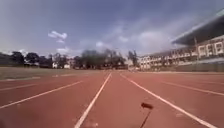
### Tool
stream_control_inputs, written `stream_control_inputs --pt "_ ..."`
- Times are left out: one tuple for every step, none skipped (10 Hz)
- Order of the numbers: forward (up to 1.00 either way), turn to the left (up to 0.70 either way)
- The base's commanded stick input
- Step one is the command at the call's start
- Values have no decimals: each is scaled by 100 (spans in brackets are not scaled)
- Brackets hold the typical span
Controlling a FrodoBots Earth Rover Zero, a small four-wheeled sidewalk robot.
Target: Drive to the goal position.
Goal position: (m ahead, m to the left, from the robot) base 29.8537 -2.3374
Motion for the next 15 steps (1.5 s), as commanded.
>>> stream_control_inputs --pt "70 0" --pt "70 0" --pt "70 0" --pt "70 0" --pt "70 0" --pt "70 0" --pt "70 0" --pt "70 0" --pt "70 0" --pt "70 0" --pt "70 0" --pt "70 0" --pt "70 0" --pt "70 0" --pt "70 0"
